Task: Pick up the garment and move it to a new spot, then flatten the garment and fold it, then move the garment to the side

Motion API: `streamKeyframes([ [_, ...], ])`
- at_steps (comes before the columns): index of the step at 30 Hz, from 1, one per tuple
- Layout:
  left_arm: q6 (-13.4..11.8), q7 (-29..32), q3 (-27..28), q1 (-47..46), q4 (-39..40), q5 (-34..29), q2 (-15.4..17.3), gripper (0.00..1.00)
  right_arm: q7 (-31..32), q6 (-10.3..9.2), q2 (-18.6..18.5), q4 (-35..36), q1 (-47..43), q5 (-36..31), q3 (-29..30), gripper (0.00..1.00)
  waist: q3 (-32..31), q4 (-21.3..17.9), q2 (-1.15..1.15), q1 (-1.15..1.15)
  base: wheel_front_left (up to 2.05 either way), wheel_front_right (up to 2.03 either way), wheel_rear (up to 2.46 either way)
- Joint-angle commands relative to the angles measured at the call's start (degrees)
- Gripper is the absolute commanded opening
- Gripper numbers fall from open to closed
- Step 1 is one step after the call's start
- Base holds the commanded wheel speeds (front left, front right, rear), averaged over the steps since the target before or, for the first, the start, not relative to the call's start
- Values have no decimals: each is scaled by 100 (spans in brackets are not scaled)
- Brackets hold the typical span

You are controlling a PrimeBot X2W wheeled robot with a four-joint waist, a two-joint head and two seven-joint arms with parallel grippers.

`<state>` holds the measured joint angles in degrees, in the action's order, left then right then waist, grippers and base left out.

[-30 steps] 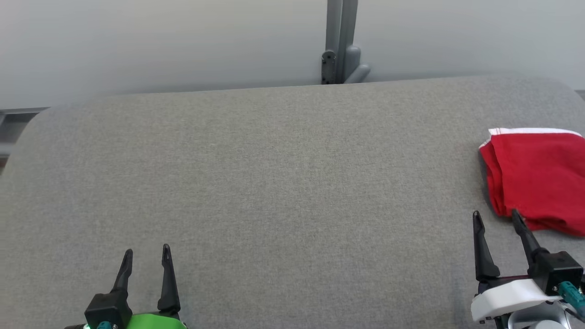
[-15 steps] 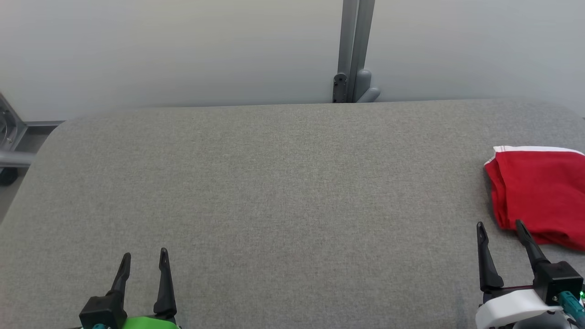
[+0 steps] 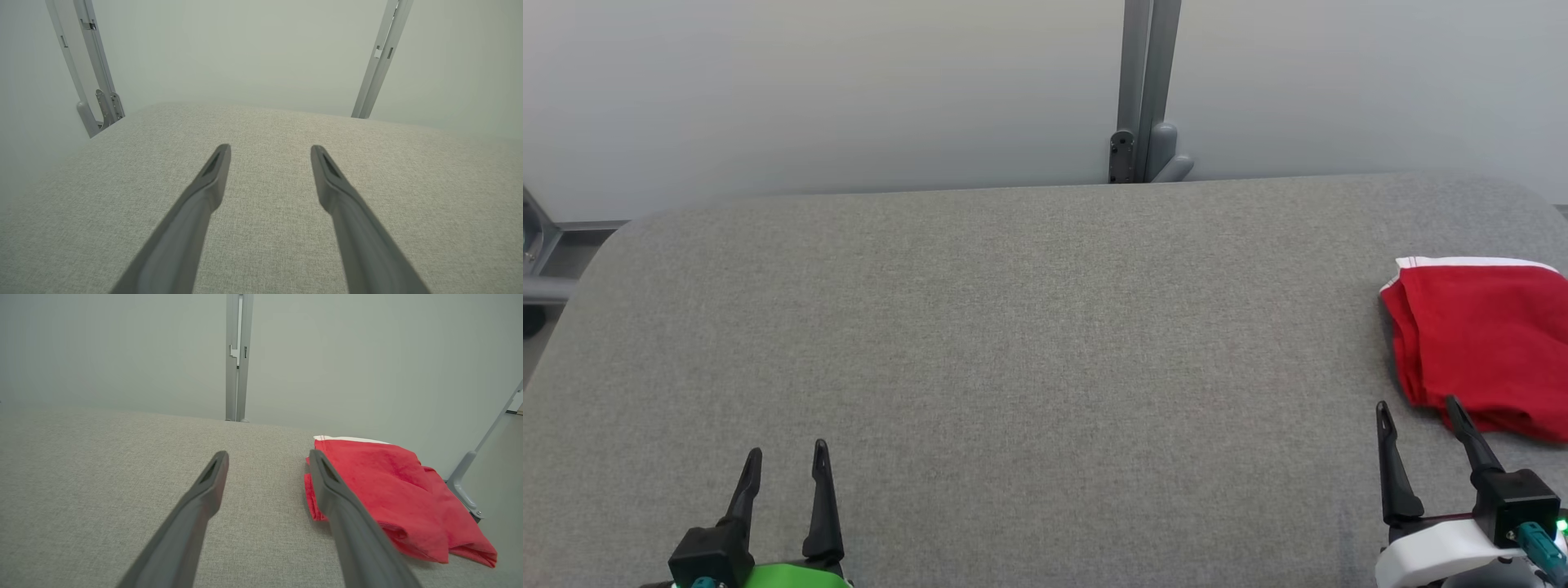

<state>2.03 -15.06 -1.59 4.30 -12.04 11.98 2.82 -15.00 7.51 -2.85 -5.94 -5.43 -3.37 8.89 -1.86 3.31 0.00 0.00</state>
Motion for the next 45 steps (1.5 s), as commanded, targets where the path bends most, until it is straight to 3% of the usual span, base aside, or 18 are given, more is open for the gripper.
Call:
streamKeyframes([
  [1, 1, -13, 9, -36, 24, 35, 17, 100, -23, -3, -11, 13, 44, 1, 9, 100, 4, 4, 0, 0, 0, 0, 0],
  [24, 99, -13, -54, -51, -3, -32, 17, 100, -23, -3, -11, 27, 93, 20, 10, 100, -5, -25, 0, 0, 0, 0, 0],
  [25, 80, 0, -50, -2, 0, -32, 0, 0, 0, 0, 0, 26, 44, -14, 0, 0, -5, -25, 0, 0, 0, 0, 0],
  [31, 90, 73, -40, 90, -279, 46, -25, 0, 71, 1, 79, -299, -4, 79, 13, 0, -3, -29, 0, 0, 0, 0, 0],
  [45, 177, 457, 118, -135, -259, 1526, -18, 0, 459, 0, 61, -385, 220, 1845, -34, 0, 20, -63, 0, 0, 0, 0, 0],
])
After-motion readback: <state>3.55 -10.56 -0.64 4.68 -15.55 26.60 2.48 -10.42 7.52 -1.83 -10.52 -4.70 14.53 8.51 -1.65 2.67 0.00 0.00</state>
